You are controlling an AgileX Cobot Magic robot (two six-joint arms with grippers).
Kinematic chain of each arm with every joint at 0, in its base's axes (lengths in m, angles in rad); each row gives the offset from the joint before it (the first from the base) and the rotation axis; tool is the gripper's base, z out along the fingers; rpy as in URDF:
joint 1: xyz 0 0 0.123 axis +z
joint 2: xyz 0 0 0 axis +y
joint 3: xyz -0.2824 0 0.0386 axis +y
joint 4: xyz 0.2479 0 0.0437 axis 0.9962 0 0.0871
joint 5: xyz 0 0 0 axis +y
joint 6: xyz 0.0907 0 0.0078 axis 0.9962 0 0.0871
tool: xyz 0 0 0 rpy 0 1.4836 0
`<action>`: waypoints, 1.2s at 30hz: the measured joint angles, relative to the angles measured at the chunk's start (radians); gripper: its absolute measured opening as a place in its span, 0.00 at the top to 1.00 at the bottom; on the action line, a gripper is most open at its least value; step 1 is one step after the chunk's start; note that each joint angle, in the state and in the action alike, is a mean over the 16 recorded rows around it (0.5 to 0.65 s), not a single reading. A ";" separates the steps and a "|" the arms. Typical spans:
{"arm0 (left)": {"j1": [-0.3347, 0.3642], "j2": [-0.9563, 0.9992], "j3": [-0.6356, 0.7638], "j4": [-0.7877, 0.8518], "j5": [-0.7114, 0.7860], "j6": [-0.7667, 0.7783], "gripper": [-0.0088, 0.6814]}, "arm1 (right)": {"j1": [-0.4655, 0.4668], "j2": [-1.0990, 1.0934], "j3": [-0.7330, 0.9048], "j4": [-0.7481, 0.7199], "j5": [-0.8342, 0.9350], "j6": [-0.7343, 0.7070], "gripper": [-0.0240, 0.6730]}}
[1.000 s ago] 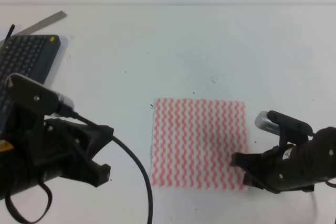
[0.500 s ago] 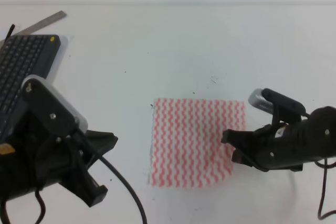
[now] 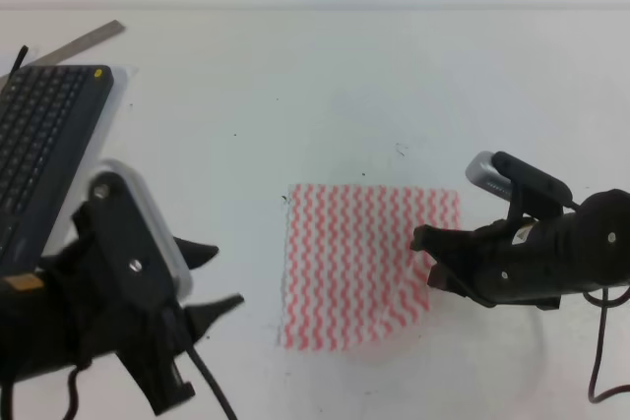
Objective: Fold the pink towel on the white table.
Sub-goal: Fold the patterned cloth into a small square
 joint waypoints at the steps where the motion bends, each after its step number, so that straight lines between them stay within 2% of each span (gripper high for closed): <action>1: 0.000 0.008 0.000 -0.019 0.002 0.032 0.52 | 0.000 0.000 0.000 0.005 -0.007 0.000 0.99; 5: 0.000 0.043 0.000 -0.114 0.010 0.176 0.46 | 0.000 0.000 0.000 0.027 -0.039 0.000 0.99; 13: 0.000 0.113 0.000 -0.330 0.036 0.441 0.46 | 0.000 0.001 0.000 0.059 -0.098 0.000 0.99; 22: -0.009 0.194 0.000 -0.459 0.066 0.670 0.46 | 0.000 0.001 0.000 0.072 -0.151 0.000 0.99; 28: -0.056 0.242 0.000 -0.501 0.036 0.781 0.46 | 0.000 0.000 0.000 0.074 -0.172 0.000 0.99; 36: -0.153 0.307 -0.001 -0.570 -0.060 0.877 0.46 | 0.000 0.000 0.000 0.074 -0.184 0.000 0.99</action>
